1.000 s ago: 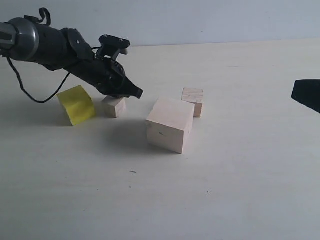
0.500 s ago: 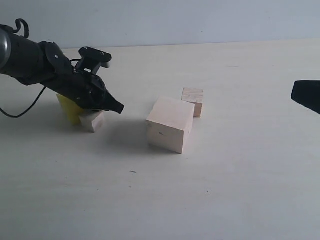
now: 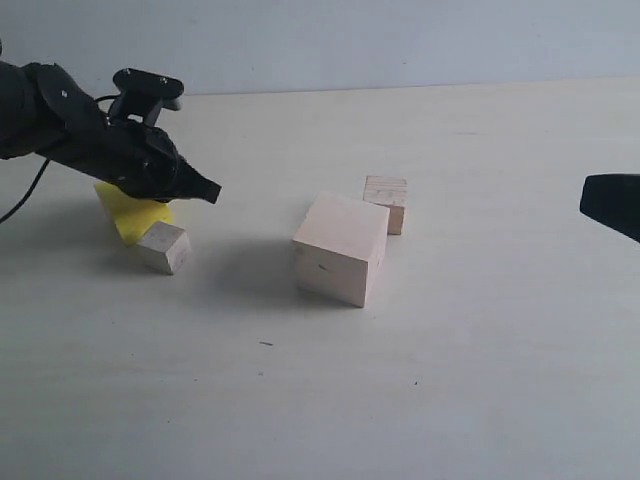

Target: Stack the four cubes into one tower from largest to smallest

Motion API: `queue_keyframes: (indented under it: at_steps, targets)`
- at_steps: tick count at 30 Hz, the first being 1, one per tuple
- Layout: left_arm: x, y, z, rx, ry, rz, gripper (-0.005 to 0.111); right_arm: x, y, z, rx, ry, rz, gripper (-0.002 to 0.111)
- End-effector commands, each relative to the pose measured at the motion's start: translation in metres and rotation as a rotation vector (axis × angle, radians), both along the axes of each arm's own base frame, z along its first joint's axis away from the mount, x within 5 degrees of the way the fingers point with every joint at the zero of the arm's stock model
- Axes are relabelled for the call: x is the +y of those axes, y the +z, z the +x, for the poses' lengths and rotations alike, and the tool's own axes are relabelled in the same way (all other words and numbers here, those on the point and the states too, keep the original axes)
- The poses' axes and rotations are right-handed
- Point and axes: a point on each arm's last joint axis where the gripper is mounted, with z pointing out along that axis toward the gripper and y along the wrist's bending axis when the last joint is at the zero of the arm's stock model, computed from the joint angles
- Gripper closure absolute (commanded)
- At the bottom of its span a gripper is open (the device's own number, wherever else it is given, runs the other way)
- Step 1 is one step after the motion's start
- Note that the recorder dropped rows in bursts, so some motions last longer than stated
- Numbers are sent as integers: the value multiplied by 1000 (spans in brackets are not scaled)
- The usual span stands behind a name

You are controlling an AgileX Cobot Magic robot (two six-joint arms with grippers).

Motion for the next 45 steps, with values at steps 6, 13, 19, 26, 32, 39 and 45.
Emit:
queue_keyframes:
  at_steps: [6, 13, 19, 26, 32, 39, 45]
  targets:
    - [-32, 37, -19, -61, -52, -77, 107, 12, -18, 32, 109, -86, -35, 108]
    - [-26, 71, -30, -17, 24, -184, 107, 43, -44, 84, 280, -117, -96, 108]
    - [-21, 97, -46, 15, 53, -233, 107, 84, -88, 153, 473, -145, -199, 108]
    - [20, 78, -59, 73, 174, -169, 107, 105, -140, 188, 631, -158, -287, 108]
    - [21, 77, -65, 72, 205, -199, 107, 125, -143, 210, 636, -88, -261, 108]
    - [21, 77, -65, 74, 211, -208, 107, 145, -140, 226, 678, -36, -182, 108]
    - [15, 75, -67, 112, 203, -246, 107, 147, -144, 229, 698, -27, -193, 108]
